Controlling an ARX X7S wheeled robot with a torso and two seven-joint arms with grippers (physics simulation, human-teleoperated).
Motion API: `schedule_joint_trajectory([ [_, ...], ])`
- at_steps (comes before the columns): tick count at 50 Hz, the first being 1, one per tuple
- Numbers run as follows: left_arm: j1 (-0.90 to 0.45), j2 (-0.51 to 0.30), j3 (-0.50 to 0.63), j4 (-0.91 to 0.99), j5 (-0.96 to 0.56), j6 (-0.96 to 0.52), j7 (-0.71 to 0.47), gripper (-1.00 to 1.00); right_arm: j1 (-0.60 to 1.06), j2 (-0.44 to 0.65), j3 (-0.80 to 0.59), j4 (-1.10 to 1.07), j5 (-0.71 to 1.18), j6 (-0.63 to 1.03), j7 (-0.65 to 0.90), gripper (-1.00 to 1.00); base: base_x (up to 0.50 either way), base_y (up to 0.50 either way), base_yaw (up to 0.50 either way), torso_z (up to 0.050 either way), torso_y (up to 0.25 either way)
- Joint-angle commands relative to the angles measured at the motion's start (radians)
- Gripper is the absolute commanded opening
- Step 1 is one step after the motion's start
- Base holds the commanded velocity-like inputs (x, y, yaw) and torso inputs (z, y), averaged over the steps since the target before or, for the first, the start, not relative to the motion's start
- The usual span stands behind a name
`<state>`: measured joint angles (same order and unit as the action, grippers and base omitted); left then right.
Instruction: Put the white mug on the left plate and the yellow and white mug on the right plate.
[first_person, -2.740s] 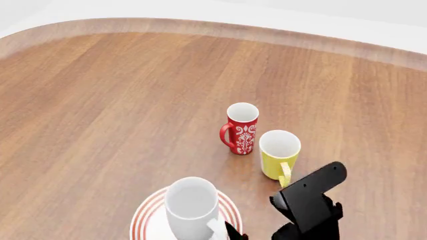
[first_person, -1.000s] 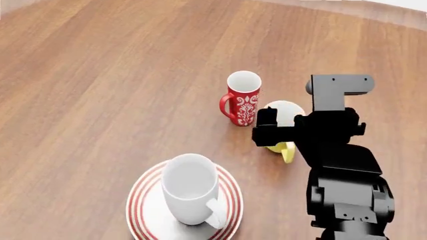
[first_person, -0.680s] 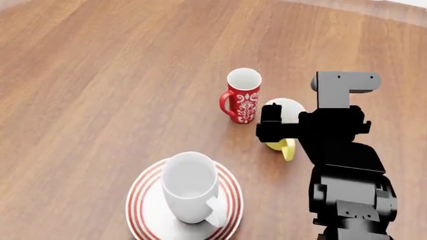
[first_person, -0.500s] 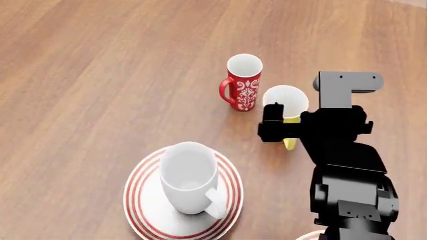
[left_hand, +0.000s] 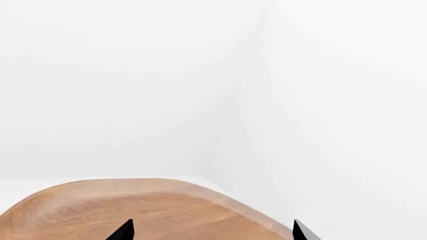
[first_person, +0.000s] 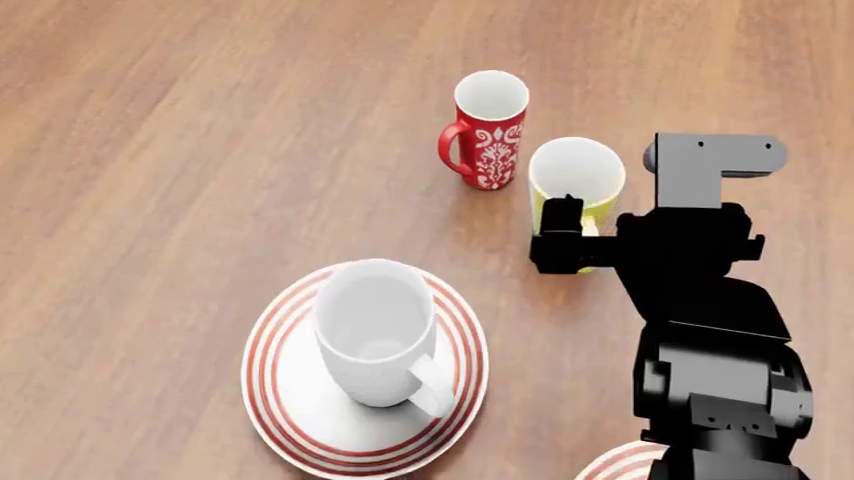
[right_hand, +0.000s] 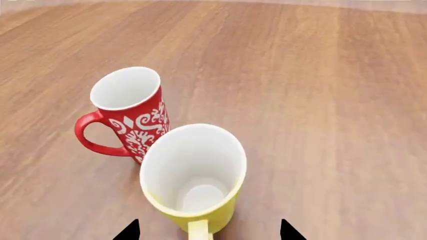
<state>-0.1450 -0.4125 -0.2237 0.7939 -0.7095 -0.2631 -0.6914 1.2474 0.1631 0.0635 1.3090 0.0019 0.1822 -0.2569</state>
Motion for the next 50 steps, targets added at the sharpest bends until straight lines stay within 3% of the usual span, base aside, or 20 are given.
schedule_joint_trajectory([
  [1, 0.002, 0.001, -0.002, 0.002, -0.008, 0.008, 0.000, 1.00, 0.004, 0.005, 0.000, -0.001, 0.000, 0.000, 0.001, 1.00, 0.00, 0.00, 0.00, 0.000, 0.000],
  [10, 0.002, -0.004, 0.004, 0.002, 0.000, 0.006, -0.003, 1.00, -0.002, 0.002, -0.002, -0.001, -0.002, 0.001, 0.000, 1.00, 0.00, 0.00, 0.00, 0.000, -0.128],
  [27, 0.002, -0.007, -0.002, 0.000, -0.001, 0.009, -0.014, 1.00, -0.002, -0.018, -0.073, 0.000, -0.017, 0.016, -0.049, 1.00, 0.00, 0.00, 0.00, 0.000, 0.000],
  [28, -0.002, -0.021, 0.020, 0.002, 0.047, -0.009, -0.023, 1.00, -0.002, -0.016, -0.070, 0.000, -0.013, 0.015, -0.043, 1.00, 0.00, 0.00, 0.00, 0.000, -0.250],
  [35, -0.002, -0.010, 0.008, -0.011, 0.003, 0.000, -0.019, 1.00, -0.001, -0.010, -0.061, 0.000, -0.002, 0.008, -0.027, 1.00, 0.00, 0.00, 0.00, 0.000, -0.231],
  [50, 0.000, -0.007, 0.002, -0.012, -0.006, 0.015, -0.019, 1.00, 0.004, -0.006, -0.051, -0.001, 0.002, -0.003, -0.014, 1.00, 0.00, 0.00, 0.00, 0.000, 0.000],
])
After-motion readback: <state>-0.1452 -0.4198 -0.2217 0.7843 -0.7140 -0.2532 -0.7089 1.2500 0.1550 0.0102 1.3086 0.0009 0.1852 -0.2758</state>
